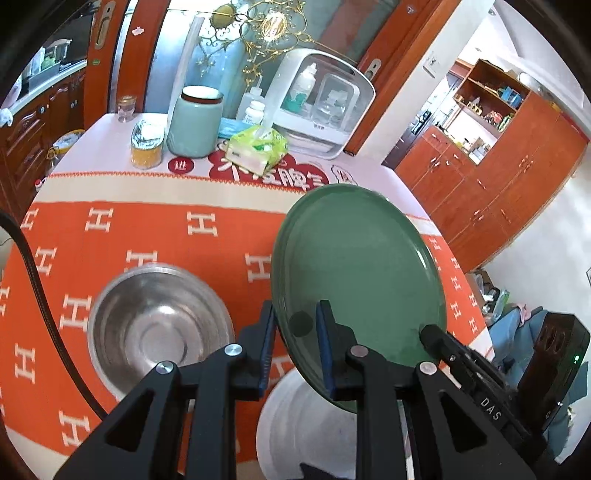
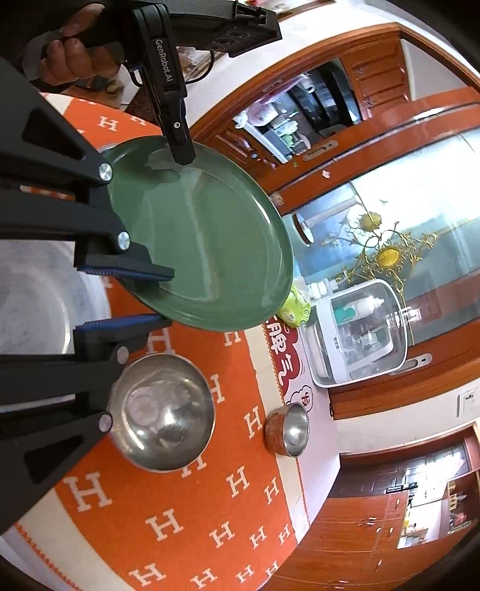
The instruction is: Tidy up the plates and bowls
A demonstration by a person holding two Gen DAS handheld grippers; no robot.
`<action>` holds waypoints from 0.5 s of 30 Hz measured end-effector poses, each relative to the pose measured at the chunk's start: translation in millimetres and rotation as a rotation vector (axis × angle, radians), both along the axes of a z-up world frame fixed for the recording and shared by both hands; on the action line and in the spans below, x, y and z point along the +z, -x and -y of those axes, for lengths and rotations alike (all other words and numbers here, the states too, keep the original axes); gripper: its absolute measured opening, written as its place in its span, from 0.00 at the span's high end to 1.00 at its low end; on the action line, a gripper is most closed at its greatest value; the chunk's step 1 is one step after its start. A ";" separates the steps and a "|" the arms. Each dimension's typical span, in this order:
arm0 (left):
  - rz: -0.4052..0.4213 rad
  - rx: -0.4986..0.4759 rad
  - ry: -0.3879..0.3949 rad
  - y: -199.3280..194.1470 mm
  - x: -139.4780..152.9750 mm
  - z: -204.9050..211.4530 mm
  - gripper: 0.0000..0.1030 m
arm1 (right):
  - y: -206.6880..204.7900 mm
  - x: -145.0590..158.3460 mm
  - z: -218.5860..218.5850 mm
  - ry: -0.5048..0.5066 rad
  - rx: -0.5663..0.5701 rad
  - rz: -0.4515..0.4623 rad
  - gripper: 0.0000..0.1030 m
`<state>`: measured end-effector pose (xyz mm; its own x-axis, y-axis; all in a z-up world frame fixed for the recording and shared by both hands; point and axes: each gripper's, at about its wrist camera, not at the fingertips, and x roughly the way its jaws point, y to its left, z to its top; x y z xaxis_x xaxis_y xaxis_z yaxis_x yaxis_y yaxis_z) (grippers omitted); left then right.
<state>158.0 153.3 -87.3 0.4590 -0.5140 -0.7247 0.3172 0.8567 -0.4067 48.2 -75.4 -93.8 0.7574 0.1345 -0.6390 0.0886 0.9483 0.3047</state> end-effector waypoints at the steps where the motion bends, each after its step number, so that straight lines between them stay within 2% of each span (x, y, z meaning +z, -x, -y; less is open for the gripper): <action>1: -0.008 -0.002 0.001 4.4 -1.5 -0.7 0.82 | 5.6 0.5 -1.1 0.014 0.009 -0.007 0.83; 5: -0.045 -0.012 0.018 22.6 -11.3 -2.3 0.82 | 20.2 1.1 -2.1 0.051 0.029 -0.032 0.83; 15: -0.130 -0.059 -0.019 55.8 -42.4 4.2 0.82 | 48.2 -17.7 -2.3 0.091 0.079 -0.151 0.83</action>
